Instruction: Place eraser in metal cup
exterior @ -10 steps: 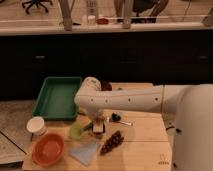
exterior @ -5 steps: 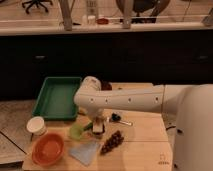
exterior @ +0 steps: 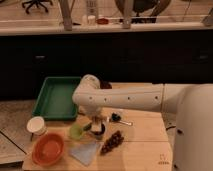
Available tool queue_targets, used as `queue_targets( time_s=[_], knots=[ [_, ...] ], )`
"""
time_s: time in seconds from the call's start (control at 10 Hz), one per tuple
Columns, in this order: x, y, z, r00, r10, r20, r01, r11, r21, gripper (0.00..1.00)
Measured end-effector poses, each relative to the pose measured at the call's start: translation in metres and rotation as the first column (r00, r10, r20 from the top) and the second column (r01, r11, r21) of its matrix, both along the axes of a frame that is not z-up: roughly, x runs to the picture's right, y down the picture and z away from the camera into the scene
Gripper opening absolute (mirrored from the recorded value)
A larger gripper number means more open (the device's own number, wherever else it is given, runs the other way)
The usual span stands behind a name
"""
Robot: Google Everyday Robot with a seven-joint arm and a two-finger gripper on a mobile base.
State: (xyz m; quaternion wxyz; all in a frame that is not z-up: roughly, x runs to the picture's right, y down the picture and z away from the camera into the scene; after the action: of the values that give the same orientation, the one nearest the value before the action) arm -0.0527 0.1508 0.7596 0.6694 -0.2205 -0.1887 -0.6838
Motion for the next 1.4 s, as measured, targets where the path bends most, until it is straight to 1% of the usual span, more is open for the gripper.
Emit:
queue_targets(
  time_s=[0.2, 0.6, 0.7, 0.9, 1.0, 1.1, 1.3, 1.4],
  knots=[
    [0.000, 0.000, -0.004, 1.000, 0.002, -0.005, -0.002, 0.9999, -0.013, 0.00],
    [0.004, 0.001, -0.009, 0.999, 0.015, -0.033, -0.017, 0.9982, -0.058, 0.00],
    [0.006, 0.001, -0.009, 0.999, 0.020, -0.039, -0.022, 0.9978, -0.063, 0.06],
    [0.009, 0.004, -0.010, 0.998, 0.033, -0.049, -0.037, 0.9965, -0.076, 0.24],
    [0.011, 0.006, -0.011, 0.998, 0.040, -0.053, -0.044, 0.9957, -0.082, 0.36],
    [0.012, 0.007, -0.012, 0.998, 0.042, -0.054, -0.047, 0.9953, -0.085, 0.41],
    [0.016, 0.011, -0.014, 0.997, 0.054, -0.063, -0.059, 0.9940, -0.092, 0.65],
    [0.018, 0.012, -0.015, 0.996, 0.061, -0.070, -0.067, 0.9936, -0.091, 0.75]
  ],
)
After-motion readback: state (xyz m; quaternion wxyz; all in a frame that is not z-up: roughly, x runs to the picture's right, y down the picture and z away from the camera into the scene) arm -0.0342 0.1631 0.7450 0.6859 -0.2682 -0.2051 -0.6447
